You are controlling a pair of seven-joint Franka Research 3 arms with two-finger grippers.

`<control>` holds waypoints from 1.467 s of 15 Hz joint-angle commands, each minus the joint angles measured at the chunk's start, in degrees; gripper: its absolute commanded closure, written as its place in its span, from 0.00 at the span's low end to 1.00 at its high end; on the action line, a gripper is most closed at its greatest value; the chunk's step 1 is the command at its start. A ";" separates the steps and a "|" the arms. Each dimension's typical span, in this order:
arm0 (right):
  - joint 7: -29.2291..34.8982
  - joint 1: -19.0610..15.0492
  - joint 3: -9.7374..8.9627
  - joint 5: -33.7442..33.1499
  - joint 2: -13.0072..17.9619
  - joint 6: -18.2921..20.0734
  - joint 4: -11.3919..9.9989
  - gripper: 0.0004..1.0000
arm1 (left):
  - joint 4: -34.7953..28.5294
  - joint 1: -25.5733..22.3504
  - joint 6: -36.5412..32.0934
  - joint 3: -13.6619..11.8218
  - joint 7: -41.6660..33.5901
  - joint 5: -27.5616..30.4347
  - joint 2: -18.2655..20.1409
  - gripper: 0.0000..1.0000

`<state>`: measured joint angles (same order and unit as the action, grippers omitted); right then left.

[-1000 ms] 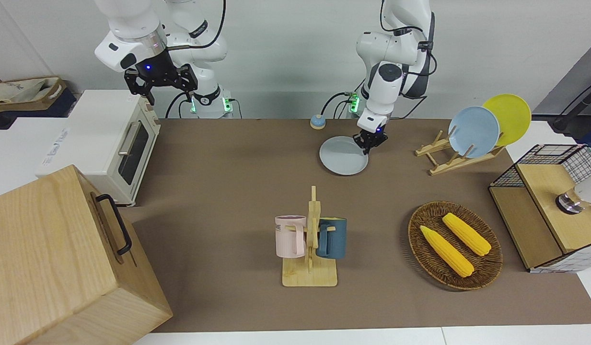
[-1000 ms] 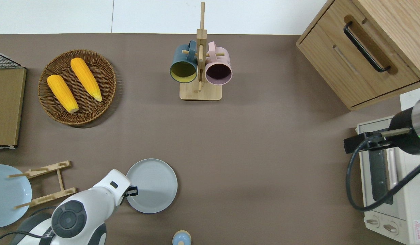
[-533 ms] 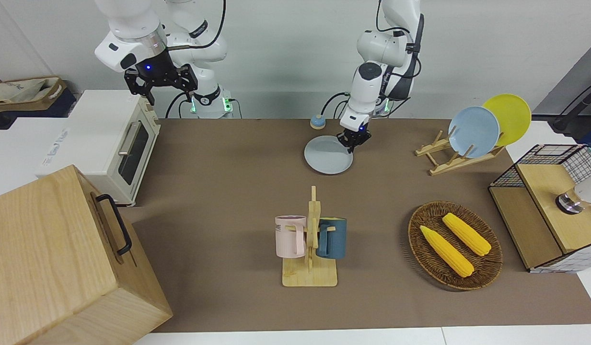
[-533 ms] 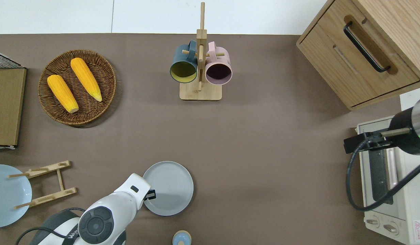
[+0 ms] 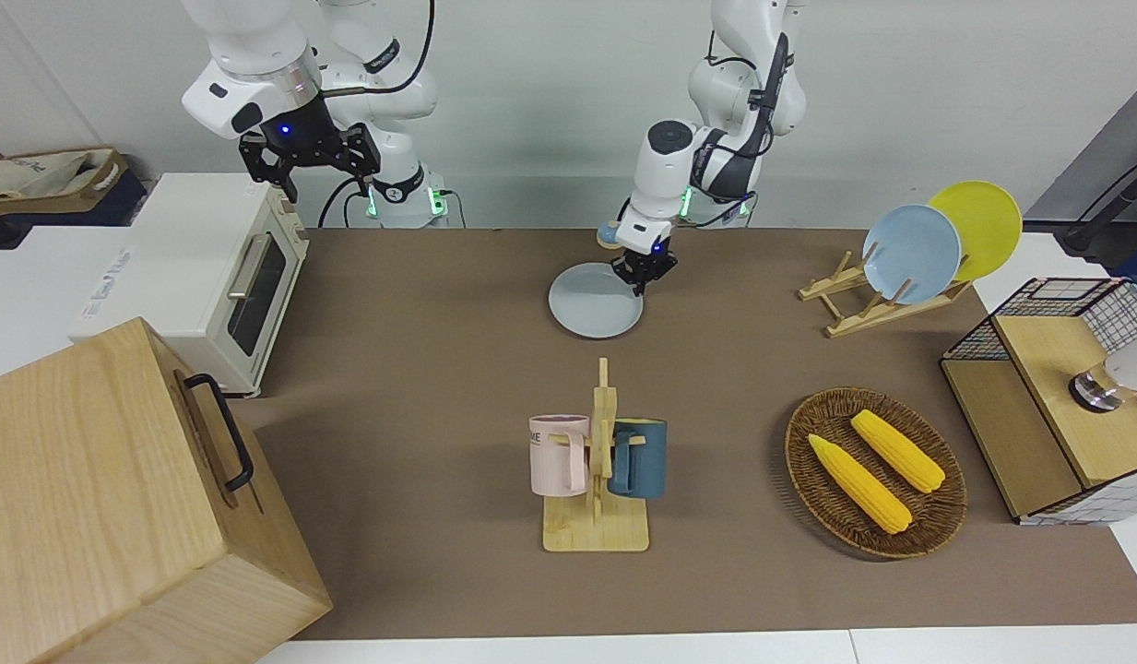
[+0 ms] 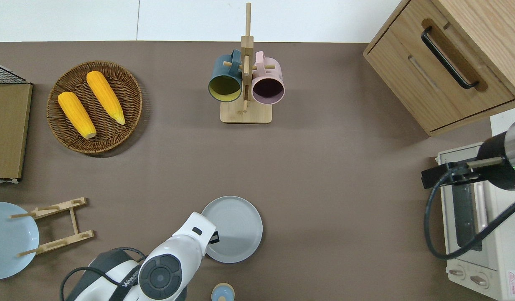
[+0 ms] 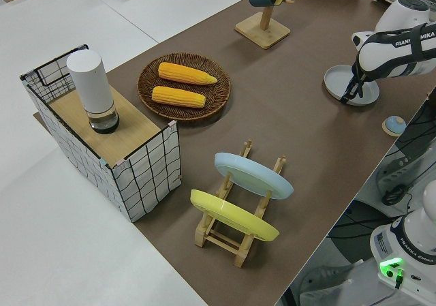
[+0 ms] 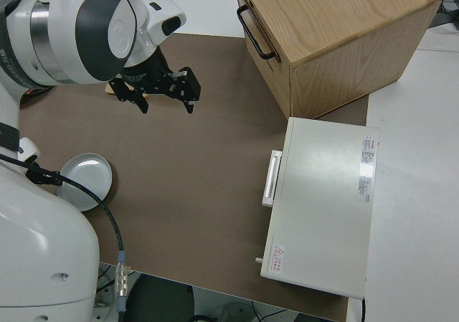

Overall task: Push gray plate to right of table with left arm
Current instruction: 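Push the gray plate with the left gripper across the table toward the toaster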

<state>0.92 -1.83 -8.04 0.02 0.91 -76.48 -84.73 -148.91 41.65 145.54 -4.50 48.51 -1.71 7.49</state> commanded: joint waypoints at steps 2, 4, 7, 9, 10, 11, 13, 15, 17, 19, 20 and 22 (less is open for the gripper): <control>0.66 -1.15 -0.92 0.25 0.14 0.89 0.53 0.02 | 9.59 1.33 0.36 3.87 6.93 1.79 -9.24 1.00; 0.75 -1.07 -0.92 0.25 0.14 0.89 0.53 0.02 | 11.87 1.24 0.36 5.72 8.61 2.67 -10.91 1.00; 0.66 -1.15 -0.92 0.25 0.14 0.89 0.53 0.02 | 15.57 1.24 0.27 7.83 12.04 3.11 -13.90 1.00; 0.66 -1.07 -0.92 0.25 0.14 0.89 0.53 0.02 | 17.59 1.33 0.27 8.80 13.53 3.20 -15.40 1.00; 0.66 -1.15 -0.92 0.25 0.14 0.89 0.53 0.02 | 18.64 1.33 0.27 9.15 14.50 3.20 -16.27 1.00; 0.75 -1.07 -0.92 0.25 0.14 0.89 0.53 0.02 | 19.96 1.33 0.27 9.68 15.20 3.20 -17.24 1.00; 0.75 -1.15 -0.92 0.25 0.14 0.89 0.53 0.02 | 21.55 1.33 0.27 10.21 16.08 3.20 -18.39 1.00; 0.66 -1.15 -0.92 0.25 0.14 0.89 0.53 0.02 | 23.04 1.68 0.18 10.73 16.79 3.20 -19.35 1.00; 0.66 -1.07 -0.92 0.25 0.14 0.89 0.53 0.02 | 24.71 1.68 -0.25 11.35 17.49 3.20 -20.23 1.00; 0.75 -1.07 -0.92 0.25 0.14 0.89 0.53 0.02 | 26.90 1.68 -1.39 12.40 17.93 3.11 -21.29 1.00; 0.66 -1.15 -0.92 0.25 0.14 0.89 0.53 0.02 | 27.70 1.68 -1.40 12.76 18.11 3.20 -21.90 1.00; 0.66 -1.15 -0.92 0.25 0.14 0.89 0.53 0.02 | 29.54 1.68 -1.49 13.90 19.16 3.11 -23.22 1.00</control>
<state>0.92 -1.83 -8.04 0.02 0.91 -76.48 -84.73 -123.56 42.58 145.45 8.48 65.92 0.80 -12.56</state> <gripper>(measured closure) 0.013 0.991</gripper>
